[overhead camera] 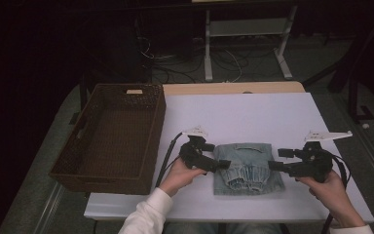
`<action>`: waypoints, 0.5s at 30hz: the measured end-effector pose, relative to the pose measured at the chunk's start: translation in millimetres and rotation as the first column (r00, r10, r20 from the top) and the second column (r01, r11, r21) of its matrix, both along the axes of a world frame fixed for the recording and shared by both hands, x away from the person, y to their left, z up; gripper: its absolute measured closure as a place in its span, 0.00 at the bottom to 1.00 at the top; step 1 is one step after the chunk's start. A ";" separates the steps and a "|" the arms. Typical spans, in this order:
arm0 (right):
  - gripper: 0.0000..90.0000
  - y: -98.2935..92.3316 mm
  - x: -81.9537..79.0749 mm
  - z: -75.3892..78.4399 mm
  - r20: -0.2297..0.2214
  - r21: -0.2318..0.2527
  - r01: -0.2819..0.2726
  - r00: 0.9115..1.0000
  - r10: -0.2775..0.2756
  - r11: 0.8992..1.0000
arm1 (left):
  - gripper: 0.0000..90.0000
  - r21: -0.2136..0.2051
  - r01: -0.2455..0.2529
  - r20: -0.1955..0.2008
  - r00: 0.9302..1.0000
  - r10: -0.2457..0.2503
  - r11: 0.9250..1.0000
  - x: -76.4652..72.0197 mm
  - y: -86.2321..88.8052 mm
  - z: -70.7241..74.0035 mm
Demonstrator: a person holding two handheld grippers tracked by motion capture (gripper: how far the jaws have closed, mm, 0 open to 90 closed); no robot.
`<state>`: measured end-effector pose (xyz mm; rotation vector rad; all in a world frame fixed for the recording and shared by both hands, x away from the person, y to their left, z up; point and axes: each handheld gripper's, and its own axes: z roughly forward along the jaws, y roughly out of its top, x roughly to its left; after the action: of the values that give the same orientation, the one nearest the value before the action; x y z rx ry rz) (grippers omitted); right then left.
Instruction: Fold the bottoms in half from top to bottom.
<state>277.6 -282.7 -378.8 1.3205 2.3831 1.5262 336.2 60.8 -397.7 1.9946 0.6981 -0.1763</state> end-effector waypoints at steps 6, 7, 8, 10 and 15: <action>0.00 -7.5 -0.6 -5.3 -0.039 -0.018 0.092 0.995 -0.092 0.996 | 0.00 0.029 -0.003 0.010 1.000 0.003 1.000 8.8 -4.3 5.3; 0.00 -8.4 -1.2 -5.8 -0.038 -0.022 0.110 0.993 -0.111 0.994 | 0.00 0.030 -0.006 0.009 1.000 0.006 1.000 10.8 -4.1 5.8; 0.00 -8.9 -1.6 -6.3 -0.039 -0.028 0.123 0.992 -0.124 0.992 | 0.00 0.031 -0.010 0.008 1.000 0.009 0.999 12.4 -3.7 6.1; 0.00 -10.6 -2.2 -7.9 -0.040 -0.027 0.148 0.988 -0.149 0.989 | 0.00 0.024 -0.024 0.007 1.000 0.024 0.999 17.0 -2.3 6.3; 0.00 -14.9 -1.9 -15.2 -0.067 0.003 0.182 0.981 -0.182 0.983 | 0.00 0.016 -0.062 -0.005 0.998 0.062 0.998 31.9 1.8 3.0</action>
<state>275.7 -297.7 -394.1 1.5660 2.2209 1.4671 368.1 62.6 -394.7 1.9854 0.7659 -0.1399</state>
